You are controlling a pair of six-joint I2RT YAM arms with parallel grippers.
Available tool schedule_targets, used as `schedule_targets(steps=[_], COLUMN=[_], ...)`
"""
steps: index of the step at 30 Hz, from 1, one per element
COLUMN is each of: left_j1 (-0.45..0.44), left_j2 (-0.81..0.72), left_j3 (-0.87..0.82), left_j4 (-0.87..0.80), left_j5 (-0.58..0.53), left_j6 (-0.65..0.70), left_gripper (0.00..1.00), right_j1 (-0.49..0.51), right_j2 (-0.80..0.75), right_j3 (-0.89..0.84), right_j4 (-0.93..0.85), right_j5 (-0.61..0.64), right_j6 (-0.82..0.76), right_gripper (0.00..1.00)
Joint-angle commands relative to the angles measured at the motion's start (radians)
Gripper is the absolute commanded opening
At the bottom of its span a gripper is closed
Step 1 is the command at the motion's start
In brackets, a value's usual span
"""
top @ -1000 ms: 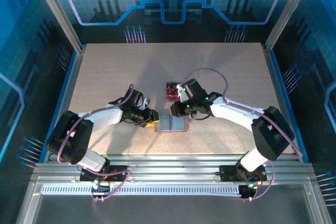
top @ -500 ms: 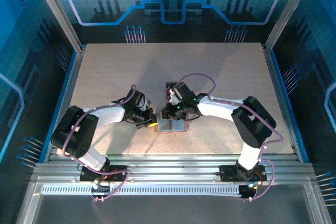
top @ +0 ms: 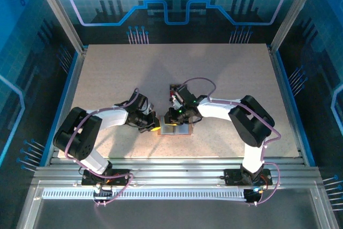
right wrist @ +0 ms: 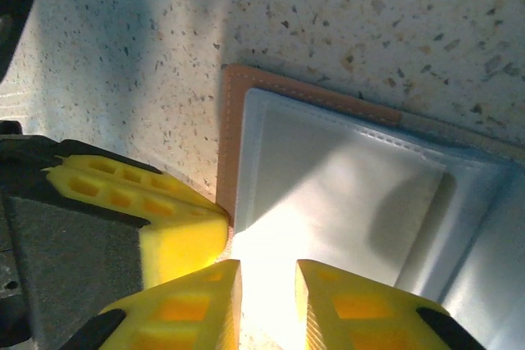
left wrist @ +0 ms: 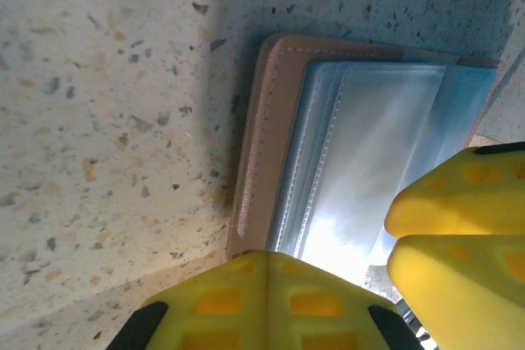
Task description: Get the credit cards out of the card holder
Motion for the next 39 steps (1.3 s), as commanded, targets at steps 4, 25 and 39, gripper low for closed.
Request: schedule_targets(steps=[4, 25, 39], left_j1=[-0.003, -0.004, -0.033], left_j2=[0.016, -0.005, -0.004], left_j3=[-0.022, -0.007, 0.062], left_j4=[0.009, -0.011, -0.001], left_j5=[0.008, 0.006, 0.041], left_j6=[0.012, 0.000, -0.043], left_gripper=[0.03, 0.03, 0.06], right_j1=[0.011, -0.008, -0.025], right_j2=[0.013, -0.053, -0.048], right_j3=[0.010, -0.048, -0.087], right_j4=[-0.063, -0.066, -0.001], right_j5=[0.031, 0.056, 0.023], right_j6=[0.001, -0.012, 0.009], right_gripper=[0.25, 0.26, 0.26])
